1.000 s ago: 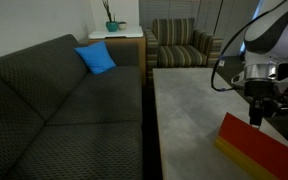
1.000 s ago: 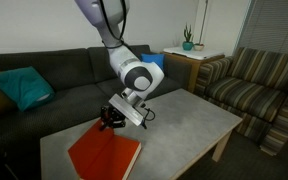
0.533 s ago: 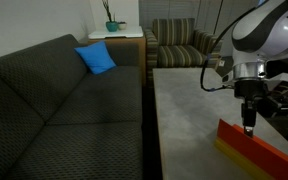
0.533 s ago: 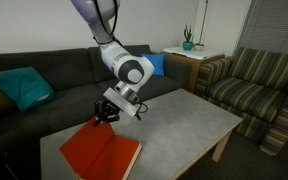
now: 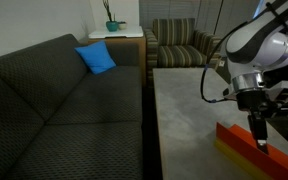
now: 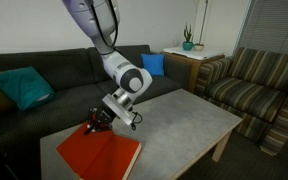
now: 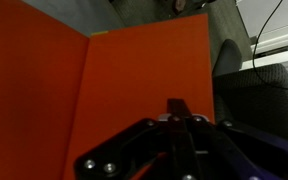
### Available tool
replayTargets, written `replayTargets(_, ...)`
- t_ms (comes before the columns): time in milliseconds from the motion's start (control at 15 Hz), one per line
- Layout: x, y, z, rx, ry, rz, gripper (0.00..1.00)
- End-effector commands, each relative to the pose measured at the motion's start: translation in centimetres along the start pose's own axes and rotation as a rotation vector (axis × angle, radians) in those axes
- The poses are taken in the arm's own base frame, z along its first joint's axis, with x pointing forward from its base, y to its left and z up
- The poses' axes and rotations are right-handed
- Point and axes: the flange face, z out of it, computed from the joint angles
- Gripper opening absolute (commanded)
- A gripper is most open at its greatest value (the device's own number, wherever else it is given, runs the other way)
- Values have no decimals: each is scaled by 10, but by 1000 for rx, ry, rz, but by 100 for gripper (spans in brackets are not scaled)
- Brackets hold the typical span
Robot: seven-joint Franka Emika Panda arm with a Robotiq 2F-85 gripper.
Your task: Open the first cover of the book
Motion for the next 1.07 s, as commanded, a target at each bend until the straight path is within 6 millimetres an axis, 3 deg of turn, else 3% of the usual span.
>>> replayTargets(0, -1, 35, 28, 89, -19, 40, 0)
replayTargets(133, 2, 44, 41, 137, -1, 75, 0)
replayTargets(200, -4, 31, 41, 154, 8, 107, 0)
replayTargets(533, 13, 25, 62, 183, 38, 203, 0)
replayTargets(1000, 35, 20, 95, 60, 45, 253, 0)
